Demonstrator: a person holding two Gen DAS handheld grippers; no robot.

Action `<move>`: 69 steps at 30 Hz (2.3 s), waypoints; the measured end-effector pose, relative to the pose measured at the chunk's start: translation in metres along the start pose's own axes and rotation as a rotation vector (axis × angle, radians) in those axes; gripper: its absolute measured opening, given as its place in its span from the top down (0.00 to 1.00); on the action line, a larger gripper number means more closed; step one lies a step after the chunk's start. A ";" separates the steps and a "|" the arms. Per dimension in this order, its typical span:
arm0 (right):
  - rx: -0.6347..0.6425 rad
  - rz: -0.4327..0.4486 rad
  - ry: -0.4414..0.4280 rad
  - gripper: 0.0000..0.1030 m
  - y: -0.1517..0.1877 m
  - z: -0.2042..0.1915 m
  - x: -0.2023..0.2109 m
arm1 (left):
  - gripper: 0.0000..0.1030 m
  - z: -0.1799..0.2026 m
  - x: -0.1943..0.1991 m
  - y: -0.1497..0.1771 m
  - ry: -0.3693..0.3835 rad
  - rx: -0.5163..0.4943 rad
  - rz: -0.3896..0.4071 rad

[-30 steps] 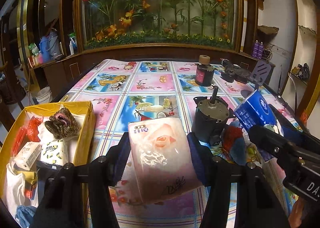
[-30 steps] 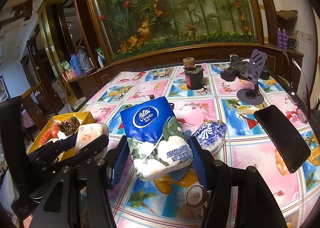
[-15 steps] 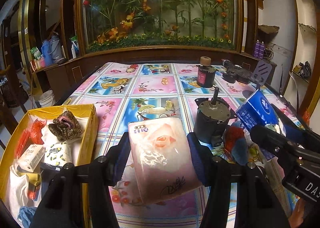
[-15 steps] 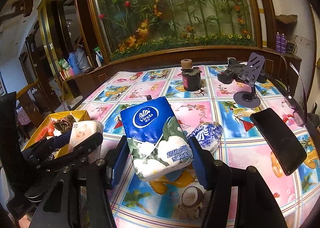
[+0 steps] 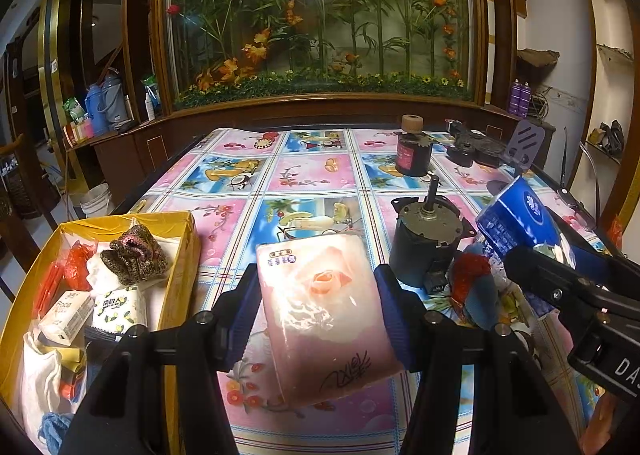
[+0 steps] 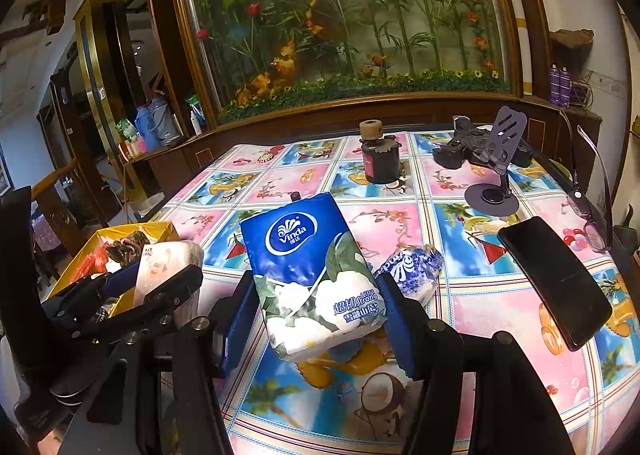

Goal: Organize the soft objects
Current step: 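Lift the pink pack with the left tool while the right tool lifts the Vinda pack, then carry the pink and Vinda packs over the box and open both tools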

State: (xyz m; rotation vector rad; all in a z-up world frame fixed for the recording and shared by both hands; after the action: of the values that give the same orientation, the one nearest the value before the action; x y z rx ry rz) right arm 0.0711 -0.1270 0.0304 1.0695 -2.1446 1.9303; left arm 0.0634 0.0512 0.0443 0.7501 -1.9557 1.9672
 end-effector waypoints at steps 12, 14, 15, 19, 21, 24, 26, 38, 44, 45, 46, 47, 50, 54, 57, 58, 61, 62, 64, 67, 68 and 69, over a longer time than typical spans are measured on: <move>-0.001 0.005 0.000 0.38 0.000 0.001 0.000 | 0.46 -0.002 0.003 -0.004 -0.014 -0.014 0.017; -0.001 0.005 0.002 0.38 -0.001 0.002 0.000 | 0.46 -0.003 0.004 -0.005 -0.014 -0.015 0.019; -0.001 0.005 0.002 0.38 -0.001 0.002 0.000 | 0.46 -0.003 0.004 -0.005 -0.014 -0.013 0.020; -0.003 0.008 0.004 0.38 -0.001 0.003 0.001 | 0.46 -0.003 0.004 -0.006 -0.014 -0.013 0.022; -0.007 0.016 0.005 0.38 -0.002 0.004 0.002 | 0.46 -0.004 0.004 -0.006 -0.011 -0.012 0.025; -0.007 0.036 0.025 0.38 -0.004 0.006 0.005 | 0.46 -0.005 0.006 -0.009 0.002 -0.001 0.028; -0.043 0.047 0.041 0.38 -0.006 0.010 0.005 | 0.46 -0.007 0.011 -0.011 0.027 0.015 0.032; -0.084 0.084 0.024 0.38 -0.007 -0.028 0.003 | 0.46 -0.037 0.045 -0.011 0.017 0.112 0.096; -0.031 0.054 -0.042 0.38 -0.001 -0.069 -0.007 | 0.45 -0.077 0.072 -0.014 0.005 0.152 0.107; -0.027 0.050 -0.061 0.38 0.000 -0.077 -0.007 | 0.45 -0.090 0.076 -0.015 -0.001 0.168 0.105; -0.023 0.051 -0.073 0.38 0.000 -0.083 -0.007 | 0.45 -0.099 0.081 -0.015 -0.001 0.182 0.100; -0.014 0.050 -0.088 0.38 0.001 -0.090 -0.007 | 0.45 -0.110 0.085 -0.015 -0.010 0.196 0.093; -0.005 0.012 -0.159 0.38 0.003 -0.115 -0.014 | 0.45 -0.152 0.092 -0.012 -0.050 0.251 0.065; 0.052 -0.058 -0.247 0.38 0.009 -0.159 -0.027 | 0.45 -0.200 0.090 0.001 -0.127 0.299 0.018; 0.101 -0.093 -0.300 0.38 0.012 -0.196 -0.036 | 0.45 -0.227 0.081 0.014 -0.133 0.346 -0.052; 0.111 -0.114 -0.317 0.38 0.013 -0.209 -0.041 | 0.45 -0.232 0.078 0.018 -0.135 0.354 -0.070; 0.141 -0.169 -0.329 0.38 0.016 -0.238 -0.058 | 0.45 -0.243 0.073 0.030 -0.123 0.382 -0.108; 0.154 -0.186 -0.315 0.38 0.019 -0.246 -0.064 | 0.45 -0.245 0.073 0.034 -0.121 0.386 -0.110; 0.172 -0.245 -0.304 0.37 0.027 -0.256 -0.081 | 0.45 -0.247 0.073 0.038 -0.118 0.388 -0.112; 0.203 -0.292 -0.276 0.37 0.040 -0.263 -0.095 | 0.45 -0.251 0.075 0.044 -0.120 0.406 -0.106; 0.214 -0.290 -0.284 0.37 0.041 -0.262 -0.097 | 0.45 -0.253 0.075 0.045 -0.117 0.414 -0.104; 0.231 -0.286 -0.299 0.36 0.042 -0.264 -0.096 | 0.45 -0.253 0.074 0.045 -0.115 0.420 -0.105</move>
State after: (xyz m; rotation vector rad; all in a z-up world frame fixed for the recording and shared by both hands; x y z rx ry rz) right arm 0.0185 0.1512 0.0044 1.6991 -1.7880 2.0186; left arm -0.0650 0.2856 0.0567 1.0627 -1.5335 2.3434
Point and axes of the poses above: each gripper's, at about its wrist camera, not at the fingertips, and x roughly against the way its jaws point, z to its right, y to its underside, the point moved 3 cm from there along -x, roughly the way its jaws point, and after that the axes turned 1 degree about z, right-handed, at the moved point
